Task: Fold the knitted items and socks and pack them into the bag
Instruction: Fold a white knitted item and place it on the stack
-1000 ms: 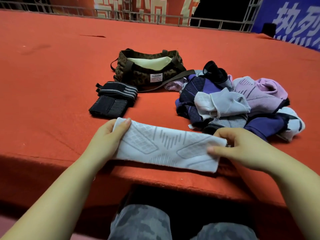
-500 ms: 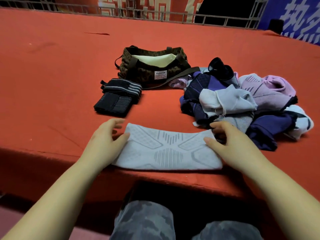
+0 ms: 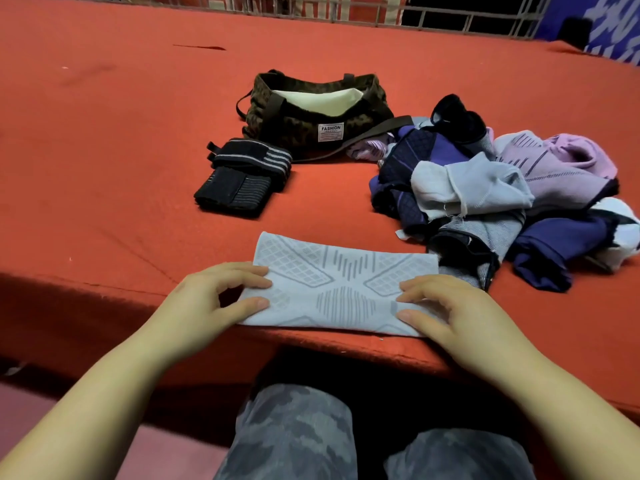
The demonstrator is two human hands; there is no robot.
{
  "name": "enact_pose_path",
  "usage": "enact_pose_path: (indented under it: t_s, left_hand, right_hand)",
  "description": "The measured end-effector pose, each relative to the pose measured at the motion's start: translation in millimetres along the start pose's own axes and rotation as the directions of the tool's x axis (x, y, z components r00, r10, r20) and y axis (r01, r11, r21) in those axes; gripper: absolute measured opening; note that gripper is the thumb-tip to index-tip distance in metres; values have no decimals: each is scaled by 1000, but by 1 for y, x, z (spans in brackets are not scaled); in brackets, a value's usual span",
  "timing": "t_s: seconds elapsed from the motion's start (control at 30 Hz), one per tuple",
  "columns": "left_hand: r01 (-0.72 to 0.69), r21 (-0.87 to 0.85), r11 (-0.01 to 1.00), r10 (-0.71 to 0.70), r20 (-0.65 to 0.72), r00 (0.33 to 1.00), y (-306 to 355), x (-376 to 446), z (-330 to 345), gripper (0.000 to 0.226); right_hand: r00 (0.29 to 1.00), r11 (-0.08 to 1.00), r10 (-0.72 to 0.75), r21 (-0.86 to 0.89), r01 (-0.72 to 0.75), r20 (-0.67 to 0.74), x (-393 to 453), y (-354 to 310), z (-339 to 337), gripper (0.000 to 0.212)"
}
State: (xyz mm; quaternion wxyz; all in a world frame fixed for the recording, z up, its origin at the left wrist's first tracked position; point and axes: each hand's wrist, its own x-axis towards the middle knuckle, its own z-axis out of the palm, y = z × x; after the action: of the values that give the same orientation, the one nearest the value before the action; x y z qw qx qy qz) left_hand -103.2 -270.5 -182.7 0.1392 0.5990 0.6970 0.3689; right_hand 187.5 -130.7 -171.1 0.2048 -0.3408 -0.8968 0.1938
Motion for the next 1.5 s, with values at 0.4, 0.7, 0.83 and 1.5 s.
enact_pose_path:
  t_s: [0.4, 0.7, 0.83, 1.5]
  left_hand:
    - [-17, -146, 989, -8, -173, 985, 8, 5, -7, 14]
    - [-20, -380, 925, -83, -253, 964, 61, 34, -43, 11]
    - [132, -198, 971, -172, -203, 964, 54, 54, -39, 9]
    - [96, 589, 803, -274, 221, 936, 19, 12, 19, 100]
  right_hand:
    - [985, 989, 87, 134, -67, -150, 1, -18, -13, 10]
    - [984, 932, 140, 351, -95, -106, 21, -40, -70, 19]
    - [983, 961, 180, 219, -167, -41, 37, -40, -71, 13]
    - [949, 920, 235, -364, -147, 212, 18, -43, 41, 100]
